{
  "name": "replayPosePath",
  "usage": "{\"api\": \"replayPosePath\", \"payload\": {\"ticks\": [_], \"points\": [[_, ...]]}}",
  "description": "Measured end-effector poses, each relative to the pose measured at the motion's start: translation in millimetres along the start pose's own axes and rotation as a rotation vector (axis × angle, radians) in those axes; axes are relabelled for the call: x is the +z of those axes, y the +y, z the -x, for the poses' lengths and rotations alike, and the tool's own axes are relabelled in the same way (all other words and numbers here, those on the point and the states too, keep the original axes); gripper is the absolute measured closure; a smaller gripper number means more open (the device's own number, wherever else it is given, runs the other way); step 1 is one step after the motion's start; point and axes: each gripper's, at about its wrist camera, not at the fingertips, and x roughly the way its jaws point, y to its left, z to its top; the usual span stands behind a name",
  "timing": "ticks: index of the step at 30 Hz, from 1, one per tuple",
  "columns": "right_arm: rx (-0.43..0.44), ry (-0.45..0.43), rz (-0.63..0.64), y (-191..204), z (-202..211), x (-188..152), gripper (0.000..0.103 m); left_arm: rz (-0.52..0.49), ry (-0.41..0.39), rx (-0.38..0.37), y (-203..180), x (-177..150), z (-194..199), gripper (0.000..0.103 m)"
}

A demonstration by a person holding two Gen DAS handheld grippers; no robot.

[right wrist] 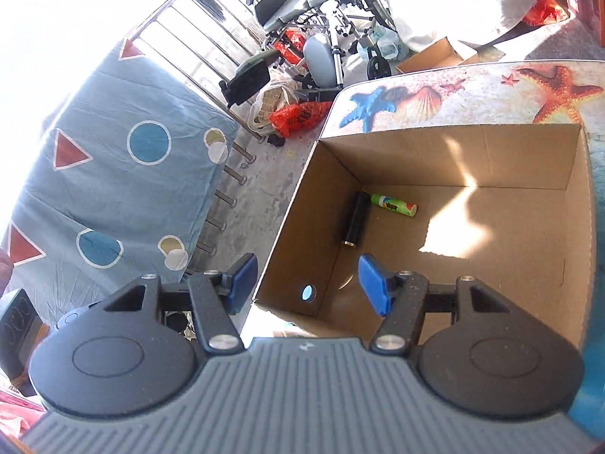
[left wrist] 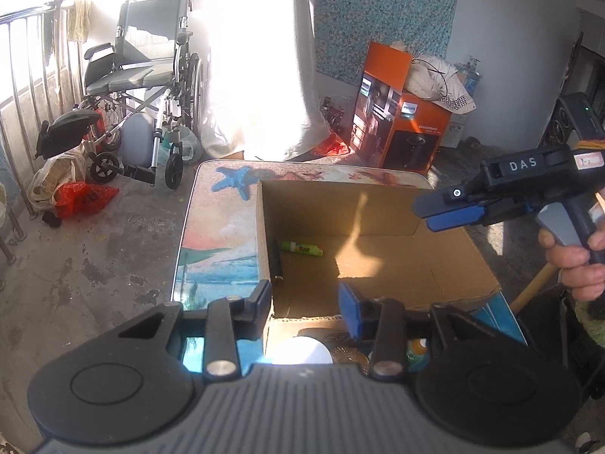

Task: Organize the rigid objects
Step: 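Grasp the black clip-like object on the tape roll with the right gripper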

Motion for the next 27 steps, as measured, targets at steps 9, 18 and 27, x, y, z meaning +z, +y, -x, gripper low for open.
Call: {"api": "replayPosePath", "payload": {"ticks": [9,18,27], "points": [[-0.064,-0.209,0.088,12.2,41.3,-148.9,0.045,-0.11,0.102,-0.106,-42.9,-79.4,-13.7,0.058],[-0.064,-0.177,-0.15,-45.0,-12.3,-228.4,0.068,-0.329,0.152,-0.125,-94.2,-138.1,-54.4,0.058],[-0.013,-0.116,-0.272,-74.5,-58.9,-238.1,0.083,-0.427,0.171,-0.076,-115.4,-150.8,-84.5,0.067]]}}
